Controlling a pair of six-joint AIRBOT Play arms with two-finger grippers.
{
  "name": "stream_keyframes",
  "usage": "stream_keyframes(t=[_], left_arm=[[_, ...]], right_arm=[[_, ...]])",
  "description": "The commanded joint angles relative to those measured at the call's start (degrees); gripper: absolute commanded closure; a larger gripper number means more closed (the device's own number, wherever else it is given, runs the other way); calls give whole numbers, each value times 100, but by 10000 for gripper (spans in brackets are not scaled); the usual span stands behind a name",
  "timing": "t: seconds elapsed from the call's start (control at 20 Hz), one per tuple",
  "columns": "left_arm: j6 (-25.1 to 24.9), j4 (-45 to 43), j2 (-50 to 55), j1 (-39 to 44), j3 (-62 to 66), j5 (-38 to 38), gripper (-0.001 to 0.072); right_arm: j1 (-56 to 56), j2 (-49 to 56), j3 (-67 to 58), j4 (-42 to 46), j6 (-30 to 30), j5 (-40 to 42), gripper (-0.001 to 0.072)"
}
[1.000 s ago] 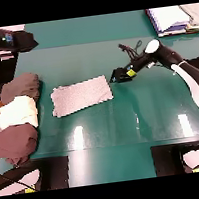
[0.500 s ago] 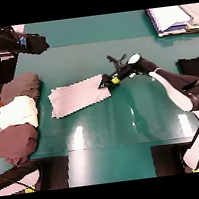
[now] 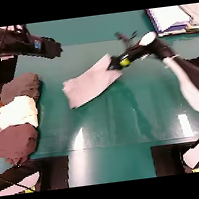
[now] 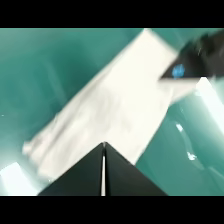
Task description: Fold the shirts.
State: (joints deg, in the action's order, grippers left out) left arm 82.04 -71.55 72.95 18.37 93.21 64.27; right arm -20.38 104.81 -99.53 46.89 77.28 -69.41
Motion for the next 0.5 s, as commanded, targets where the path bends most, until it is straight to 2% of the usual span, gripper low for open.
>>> stream_keyframes(t=[0.0, 0.2, 0.35, 0.45], left_arm=[[4, -44, 2, 437, -2, -37, 687], [61, 24, 4, 651, -2, -120, 687], [46, 105, 4, 678, -2, -168, 687], [50, 120, 4, 678, -2, -175, 687]], right_arm=[[1255, -1032, 203, 1403, 531, -144, 701], [3049, -1856, 516, 1867, 627, -107, 700], [4210, -1982, 516, 1792, 616, -22, 700], [4758, -1928, 509, 1401, 527, 195, 700]])
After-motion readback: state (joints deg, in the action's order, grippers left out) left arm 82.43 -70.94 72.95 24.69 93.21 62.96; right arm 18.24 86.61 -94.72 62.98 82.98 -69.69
